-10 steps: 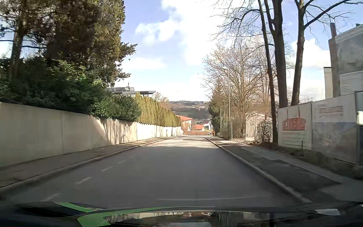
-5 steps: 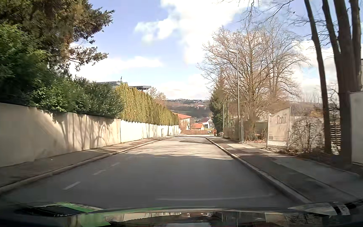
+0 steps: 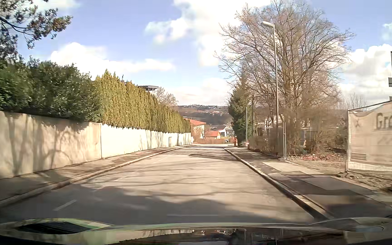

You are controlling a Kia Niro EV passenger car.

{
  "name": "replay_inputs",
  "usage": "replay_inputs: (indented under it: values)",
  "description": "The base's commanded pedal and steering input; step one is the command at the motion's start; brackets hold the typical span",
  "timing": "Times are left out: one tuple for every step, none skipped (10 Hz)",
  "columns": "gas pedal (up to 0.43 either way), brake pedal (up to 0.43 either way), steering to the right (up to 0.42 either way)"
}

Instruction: Follow the waypoints while adhering to traffic rules and regulations

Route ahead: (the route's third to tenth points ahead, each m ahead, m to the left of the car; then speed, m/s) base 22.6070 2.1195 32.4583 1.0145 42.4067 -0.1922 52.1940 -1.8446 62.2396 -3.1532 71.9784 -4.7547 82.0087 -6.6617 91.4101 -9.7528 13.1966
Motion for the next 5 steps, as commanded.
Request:
replay_inputs:
  values:
    - [0.000, 0.000, 0.003]
    - [0.000, 0.000, 0.004]
    - [0.000, 0.000, 0.004]
    - [0.000, 0.000, 0.004]
    - [0.000, 0.000, 0.004]
